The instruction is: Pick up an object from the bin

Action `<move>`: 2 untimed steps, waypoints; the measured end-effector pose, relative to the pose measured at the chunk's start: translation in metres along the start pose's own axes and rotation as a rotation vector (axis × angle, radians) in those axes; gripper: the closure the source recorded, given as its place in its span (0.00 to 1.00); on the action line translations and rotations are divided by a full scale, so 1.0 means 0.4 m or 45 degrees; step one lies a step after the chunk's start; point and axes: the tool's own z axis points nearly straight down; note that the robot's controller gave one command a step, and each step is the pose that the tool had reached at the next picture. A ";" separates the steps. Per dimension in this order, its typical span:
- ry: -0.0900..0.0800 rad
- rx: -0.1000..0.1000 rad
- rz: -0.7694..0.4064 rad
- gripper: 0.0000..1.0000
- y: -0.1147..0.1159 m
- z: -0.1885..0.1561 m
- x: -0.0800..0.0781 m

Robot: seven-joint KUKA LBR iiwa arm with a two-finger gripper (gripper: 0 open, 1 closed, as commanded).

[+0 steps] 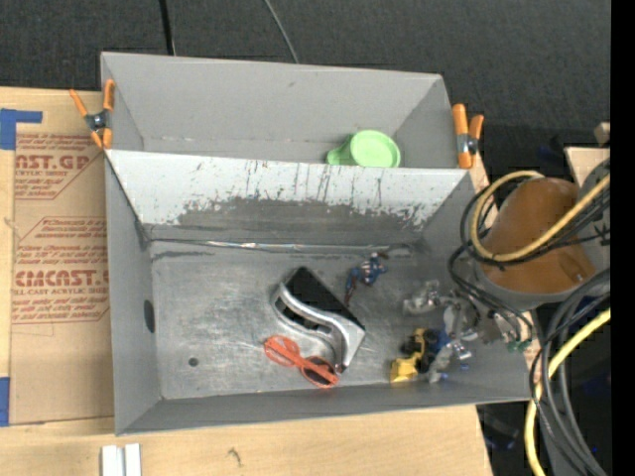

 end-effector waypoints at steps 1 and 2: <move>-0.033 0.002 -0.135 1.00 -0.020 0.038 -0.034; -0.033 0.002 -0.136 1.00 -0.020 0.038 -0.034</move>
Offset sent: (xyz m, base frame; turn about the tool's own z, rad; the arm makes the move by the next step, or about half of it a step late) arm 0.0000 0.0000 0.0000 0.0000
